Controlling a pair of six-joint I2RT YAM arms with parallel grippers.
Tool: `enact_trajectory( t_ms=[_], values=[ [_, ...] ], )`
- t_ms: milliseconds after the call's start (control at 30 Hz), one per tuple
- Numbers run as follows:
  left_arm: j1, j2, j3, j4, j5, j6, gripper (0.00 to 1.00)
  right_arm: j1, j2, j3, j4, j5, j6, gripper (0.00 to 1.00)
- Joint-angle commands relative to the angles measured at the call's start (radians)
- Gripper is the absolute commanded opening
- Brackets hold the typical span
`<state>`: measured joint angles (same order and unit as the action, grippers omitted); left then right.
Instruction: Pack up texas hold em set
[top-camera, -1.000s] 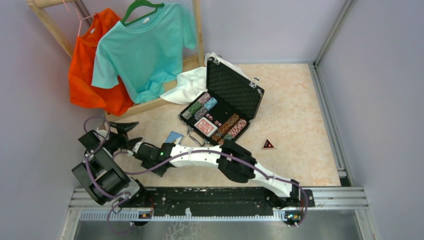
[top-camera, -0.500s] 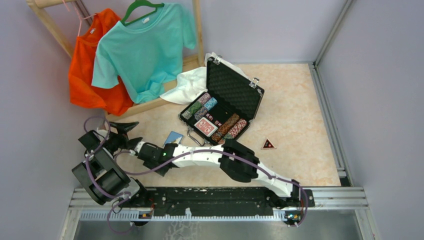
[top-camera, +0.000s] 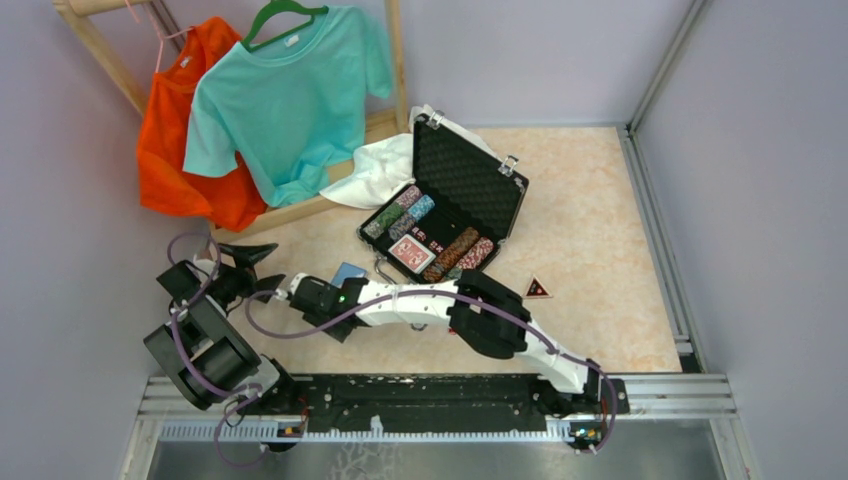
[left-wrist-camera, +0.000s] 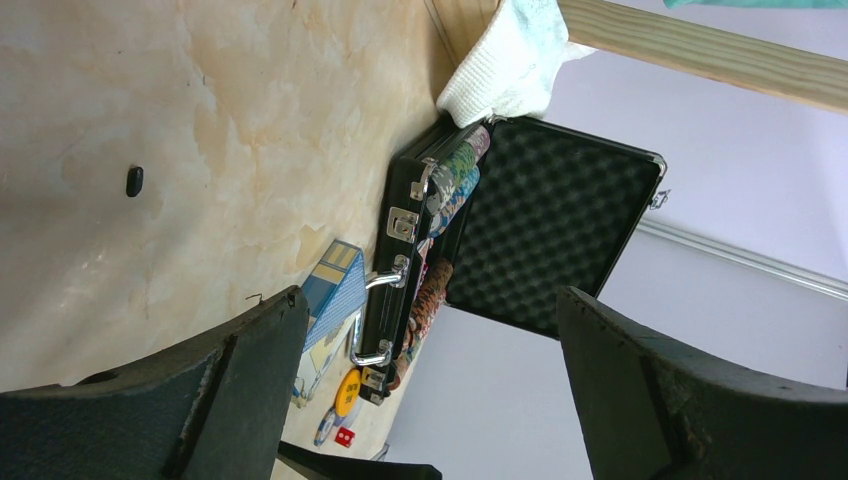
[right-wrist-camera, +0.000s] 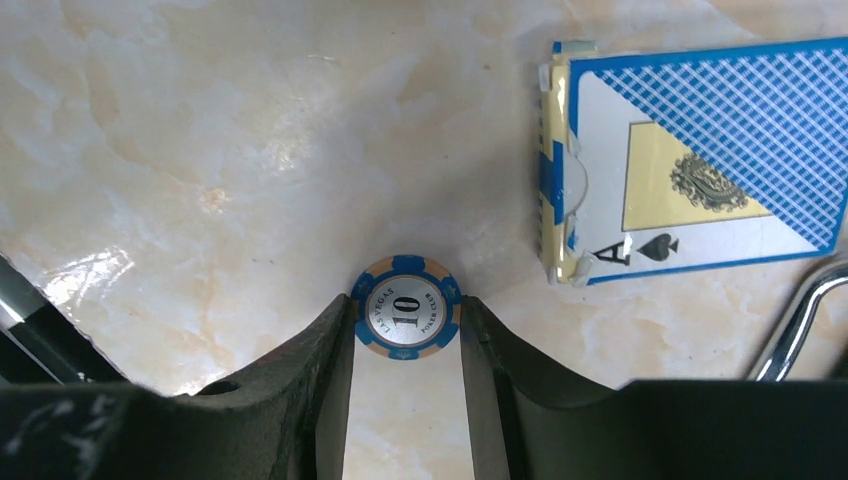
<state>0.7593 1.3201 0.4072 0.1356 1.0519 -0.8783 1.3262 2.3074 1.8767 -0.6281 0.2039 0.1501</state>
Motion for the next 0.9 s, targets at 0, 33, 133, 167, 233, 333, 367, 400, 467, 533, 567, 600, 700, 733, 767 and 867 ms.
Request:
enact_trajectory(
  t_ms=[0, 33, 133, 167, 233, 333, 367, 400, 467, 533, 567, 600, 700, 733, 767, 867],
  values=[
    [-0.003, -0.024, -0.004, 0.024, 0.012, 0.015, 0.98, -0.015, -0.114, -0.033, 0.021, 0.036, 0.001, 0.39],
    [-0.006, -0.024, -0.003, 0.023, 0.013, 0.017, 0.98, -0.019, -0.122, -0.041, 0.022, 0.039, 0.001, 0.39],
    [-0.015, -0.019, -0.001, 0.023, 0.021, 0.017, 0.98, -0.029, -0.158, -0.072, 0.032, 0.045, 0.005, 0.39],
    [-0.016, -0.019, -0.001, 0.025, 0.023, 0.018, 0.98, -0.033, -0.171, -0.085, 0.037, 0.047, 0.006, 0.39],
    [-0.021, -0.021, 0.001, 0.025, 0.025, 0.018, 0.98, -0.040, -0.195, -0.112, 0.048, 0.048, 0.008, 0.39],
    [-0.033, -0.032, 0.006, 0.025, 0.023, 0.018, 0.98, -0.050, -0.223, -0.143, 0.053, 0.056, 0.009, 0.39],
    [-0.041, -0.034, 0.009, 0.024, 0.022, 0.019, 0.98, -0.053, -0.230, -0.150, 0.052, 0.060, 0.010, 0.39],
    [-0.051, -0.038, 0.013, 0.023, 0.022, 0.019, 0.98, -0.058, -0.238, -0.161, 0.052, 0.065, 0.009, 0.39],
    [-0.083, -0.040, 0.023, 0.022, 0.020, 0.021, 0.98, -0.065, -0.258, -0.181, 0.055, 0.070, 0.010, 0.39],
    [-0.131, -0.045, 0.038, 0.008, 0.020, 0.032, 0.98, -0.074, -0.280, -0.203, 0.059, 0.077, 0.010, 0.39],
    [-0.157, -0.049, 0.048, -0.001, 0.021, 0.042, 0.98, -0.079, -0.291, -0.214, 0.060, 0.081, 0.009, 0.39],
    [-0.185, -0.053, 0.059, -0.013, 0.024, 0.052, 0.98, -0.086, -0.304, -0.225, 0.059, 0.083, 0.008, 0.39],
    [-0.287, -0.063, 0.109, -0.094, 0.028, 0.122, 0.98, -0.108, -0.351, -0.265, 0.063, 0.089, 0.009, 0.39],
    [-0.315, -0.064, 0.124, -0.127, 0.023, 0.149, 0.99, -0.114, -0.368, -0.281, 0.069, 0.089, 0.009, 0.40],
    [-0.344, -0.066, 0.131, -0.146, 0.023, 0.166, 0.99, -0.121, -0.383, -0.297, 0.074, 0.088, 0.009, 0.40],
    [-0.412, -0.061, 0.136, -0.162, 0.054, 0.192, 0.99, -0.138, -0.418, -0.327, 0.076, 0.095, 0.007, 0.40]
  ],
)
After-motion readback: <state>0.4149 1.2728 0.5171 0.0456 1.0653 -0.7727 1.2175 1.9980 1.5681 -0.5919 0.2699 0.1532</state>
